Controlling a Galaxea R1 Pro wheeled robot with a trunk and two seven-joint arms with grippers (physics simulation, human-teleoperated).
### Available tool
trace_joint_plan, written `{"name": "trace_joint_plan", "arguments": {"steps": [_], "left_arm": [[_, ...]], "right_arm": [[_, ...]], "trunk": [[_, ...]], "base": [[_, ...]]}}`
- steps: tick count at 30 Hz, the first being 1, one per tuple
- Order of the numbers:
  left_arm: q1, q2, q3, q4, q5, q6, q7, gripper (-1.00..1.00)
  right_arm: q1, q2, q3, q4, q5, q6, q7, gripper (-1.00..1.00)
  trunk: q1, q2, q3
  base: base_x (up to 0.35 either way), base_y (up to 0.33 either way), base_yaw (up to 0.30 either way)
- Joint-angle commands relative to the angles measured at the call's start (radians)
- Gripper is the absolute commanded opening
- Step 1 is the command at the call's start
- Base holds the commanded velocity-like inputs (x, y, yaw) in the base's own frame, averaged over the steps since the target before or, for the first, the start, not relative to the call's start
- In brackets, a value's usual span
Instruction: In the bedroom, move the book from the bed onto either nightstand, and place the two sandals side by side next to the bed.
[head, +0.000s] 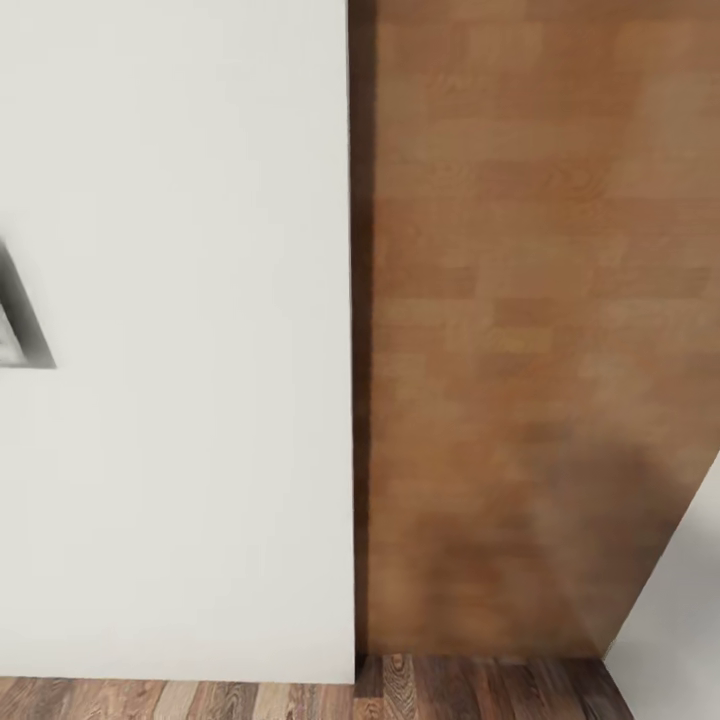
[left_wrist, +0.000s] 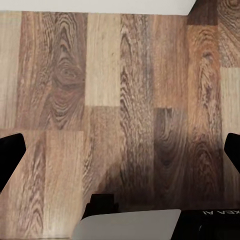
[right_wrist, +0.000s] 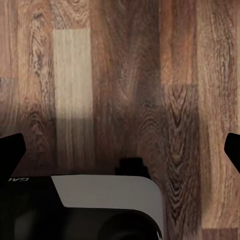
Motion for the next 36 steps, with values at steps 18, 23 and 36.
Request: {"name": "trace_joint_plan", "arguments": {"steps": [18,23,36], "left_arm": [[0.000,-0.001,0.000,0.000,0.000,-0.002,0.000,1.00],[0.000,-0.002,-0.001,0.002,0.000,-0.002,0.000,1.00],[0.000,-0.002,-0.001,0.001,0.000,-0.002,0.000,1.00]], "right_arm": [[0.000,0.000,-0.003,-0.001,0.000,0.000,0.002,1.00],[0.000,0.000,-0.004,-0.001,0.000,0.000,0.001,1.00],[0.000,0.001,-0.003,-0.001,0.000,0.000,0.001,1.00]], "trunk": [[0.000,0.000,-0.001],[0.000,0.000,-0.001],[0.000,0.000,-0.001]], "base": [[0.000,0.000,0.292],[0.000,0.000,0.292],[0.000,0.000,0.293]]}}
